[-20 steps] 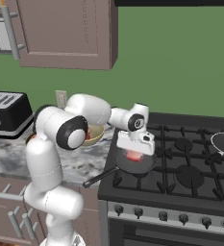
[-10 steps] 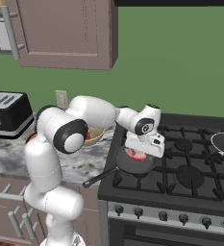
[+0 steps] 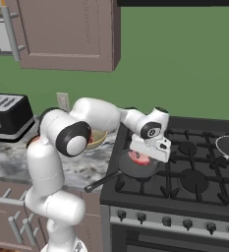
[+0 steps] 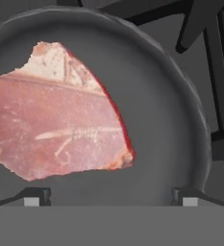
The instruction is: Place one of the steaks on the plate and the other in the bowl. Then place the bowl in the fridge.
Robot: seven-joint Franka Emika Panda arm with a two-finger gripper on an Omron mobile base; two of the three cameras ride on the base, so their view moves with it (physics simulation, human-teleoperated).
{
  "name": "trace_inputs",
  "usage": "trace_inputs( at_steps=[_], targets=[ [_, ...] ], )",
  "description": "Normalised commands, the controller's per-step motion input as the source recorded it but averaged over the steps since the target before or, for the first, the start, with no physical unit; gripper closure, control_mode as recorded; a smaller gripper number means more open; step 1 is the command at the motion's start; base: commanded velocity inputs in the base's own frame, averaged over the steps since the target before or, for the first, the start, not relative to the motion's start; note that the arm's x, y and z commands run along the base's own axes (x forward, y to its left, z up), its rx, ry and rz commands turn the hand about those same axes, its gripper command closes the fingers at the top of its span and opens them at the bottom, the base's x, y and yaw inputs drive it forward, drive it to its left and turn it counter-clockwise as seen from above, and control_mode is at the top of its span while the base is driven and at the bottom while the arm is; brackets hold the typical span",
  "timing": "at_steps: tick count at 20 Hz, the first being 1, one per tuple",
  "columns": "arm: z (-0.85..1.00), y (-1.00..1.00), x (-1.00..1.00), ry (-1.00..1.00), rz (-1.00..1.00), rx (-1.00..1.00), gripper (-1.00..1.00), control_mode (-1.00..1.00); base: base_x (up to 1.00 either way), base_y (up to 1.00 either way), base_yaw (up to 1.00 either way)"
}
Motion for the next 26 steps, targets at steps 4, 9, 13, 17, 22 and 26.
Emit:
trace_inputs(
  at_steps=[4,9,13,17,22,26],
  targets=[
    [0.09,0.25,-0.28,-0.02,0.04,0.0,-1.0,-1.0,0.0,0.0,0.0],
    [0.26,0.41,-0.37,0.0,0.21,-0.07,-1.0,-1.0,0.0,0.0,0.0],
    [0.34,0.29,-0.14,-0.01,0.33,-0.21,-1.0,-1.0,0.0,0.0,0.0],
    [-0.28,0.22,0.08,-0.01,0.3,-0.26,-1.0,-1.0,0.0,0.0,0.0],
    [-0.65,0.02,0.25,-0.11,0.3,-0.13,-1.0,-1.0,0.0,0.0,0.0],
    [-0.13,-0.21,0.49,-0.08,0.31,-0.07,-1.0,-1.0,0.0,0.0,0.0]
  ],
)
